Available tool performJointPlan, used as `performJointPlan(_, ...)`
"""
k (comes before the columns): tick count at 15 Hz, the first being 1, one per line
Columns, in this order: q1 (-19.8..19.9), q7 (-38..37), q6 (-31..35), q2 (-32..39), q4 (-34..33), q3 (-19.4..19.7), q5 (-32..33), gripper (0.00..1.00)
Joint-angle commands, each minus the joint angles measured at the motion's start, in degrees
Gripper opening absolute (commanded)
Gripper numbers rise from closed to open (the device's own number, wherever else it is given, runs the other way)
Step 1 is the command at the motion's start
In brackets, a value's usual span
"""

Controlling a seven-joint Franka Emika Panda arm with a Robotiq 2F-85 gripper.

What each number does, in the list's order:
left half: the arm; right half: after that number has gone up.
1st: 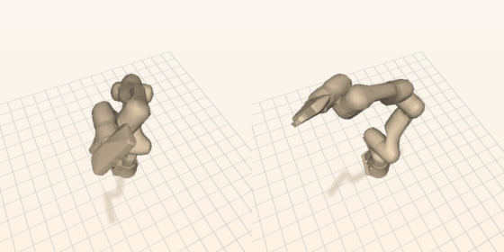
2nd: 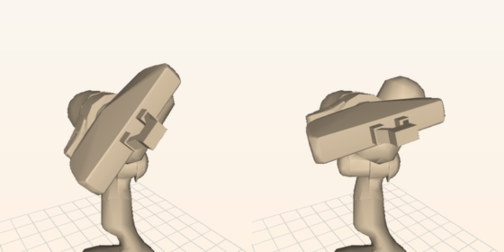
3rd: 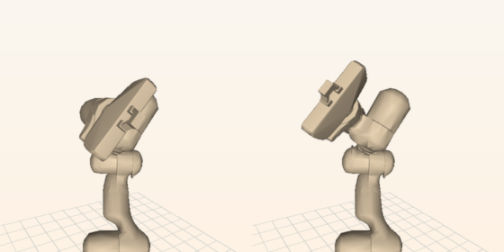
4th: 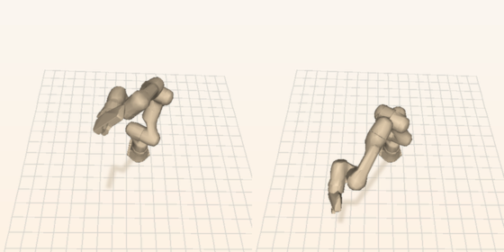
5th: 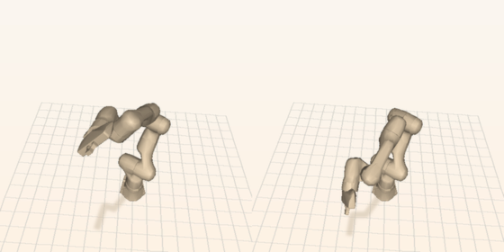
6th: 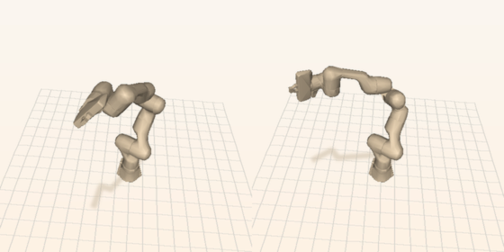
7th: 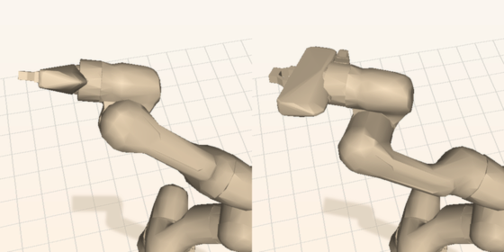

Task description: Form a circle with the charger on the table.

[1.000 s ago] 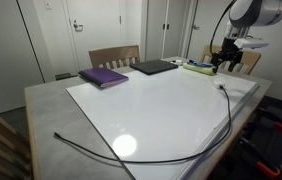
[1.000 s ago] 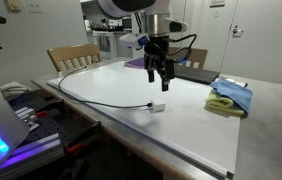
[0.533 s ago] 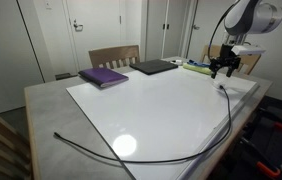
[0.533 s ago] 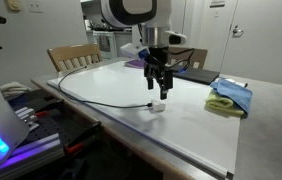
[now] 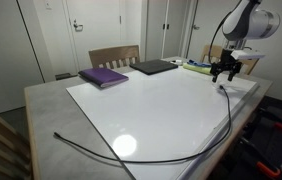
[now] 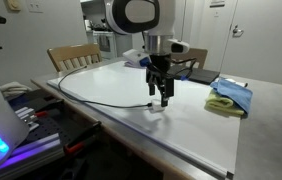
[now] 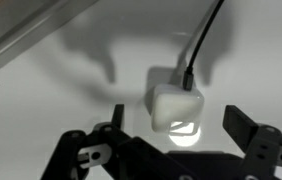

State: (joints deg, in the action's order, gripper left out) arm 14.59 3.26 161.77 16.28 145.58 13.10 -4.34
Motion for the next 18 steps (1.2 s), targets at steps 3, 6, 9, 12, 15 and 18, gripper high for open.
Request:
performJointPlan(3, 1.98, 0.72, 0.30, 2.82, -1.54, -1.25, -1.45, 1.00)
performJointPlan(6, 2.00, 0.36, 0.21, 3.43, -1.67, -1.40, -1.62, 1.00)
performJointPlan(9, 2.11, 0.21, 0.16, 4.22, -2.14, -1.58, -1.81, 1.00)
performJointPlan(12, 2.04, 0.42, -0.04, 4.59, -2.61, -2.00, -1.95, 0.75)
performJointPlan(15, 1.71, 0.36, -0.03, 4.99, -3.17, -2.29, -1.55, 0.60)
performJointPlan(18, 1.71, 0.56, 0.01, 5.31, -3.66, -2.81, -1.52, 0.38)
